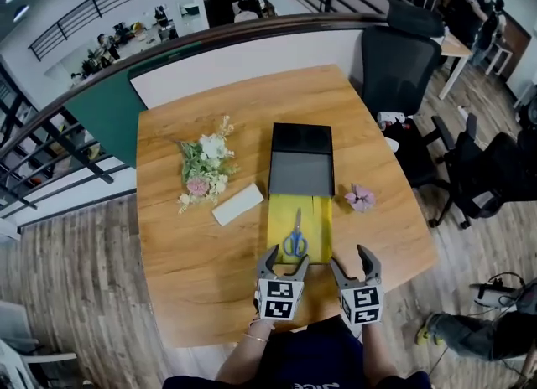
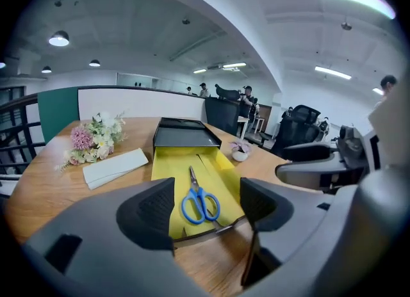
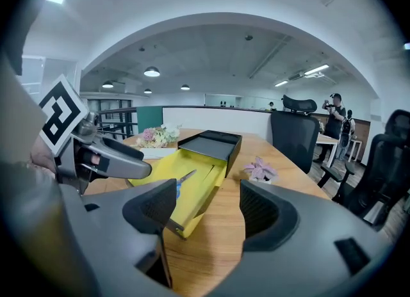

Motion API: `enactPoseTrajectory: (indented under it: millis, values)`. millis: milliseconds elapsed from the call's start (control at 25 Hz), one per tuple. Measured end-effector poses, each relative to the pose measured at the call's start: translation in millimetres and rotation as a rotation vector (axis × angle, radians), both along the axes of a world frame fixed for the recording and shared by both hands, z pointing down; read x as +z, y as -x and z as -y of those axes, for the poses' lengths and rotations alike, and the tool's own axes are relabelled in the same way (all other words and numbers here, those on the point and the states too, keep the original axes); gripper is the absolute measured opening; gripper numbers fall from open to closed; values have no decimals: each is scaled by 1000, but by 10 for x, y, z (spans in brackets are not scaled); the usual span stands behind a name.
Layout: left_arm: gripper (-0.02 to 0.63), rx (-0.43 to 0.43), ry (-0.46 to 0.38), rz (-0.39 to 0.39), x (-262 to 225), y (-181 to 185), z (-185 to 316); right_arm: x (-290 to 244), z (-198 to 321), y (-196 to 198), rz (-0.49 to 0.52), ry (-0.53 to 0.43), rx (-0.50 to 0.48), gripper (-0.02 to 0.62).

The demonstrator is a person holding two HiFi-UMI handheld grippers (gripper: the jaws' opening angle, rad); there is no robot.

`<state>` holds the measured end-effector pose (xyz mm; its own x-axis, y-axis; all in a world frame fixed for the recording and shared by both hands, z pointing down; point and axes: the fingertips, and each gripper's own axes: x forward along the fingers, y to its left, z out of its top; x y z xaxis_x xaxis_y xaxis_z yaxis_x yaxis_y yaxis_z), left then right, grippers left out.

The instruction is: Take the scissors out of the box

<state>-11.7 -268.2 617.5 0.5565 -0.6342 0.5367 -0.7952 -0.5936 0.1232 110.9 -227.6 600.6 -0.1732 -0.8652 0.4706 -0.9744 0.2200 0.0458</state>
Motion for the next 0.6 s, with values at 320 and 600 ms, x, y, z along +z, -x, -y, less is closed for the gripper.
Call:
enactPoseTrajectory:
  millis: [320, 600]
  values:
    - [253, -55, 139, 198, 303, -156, 174, -25, 240, -478, 68, -9, -31, 302]
    - [230, -76, 220, 265, 489, -220, 314, 53, 466, -655, 103, -6, -76, 296]
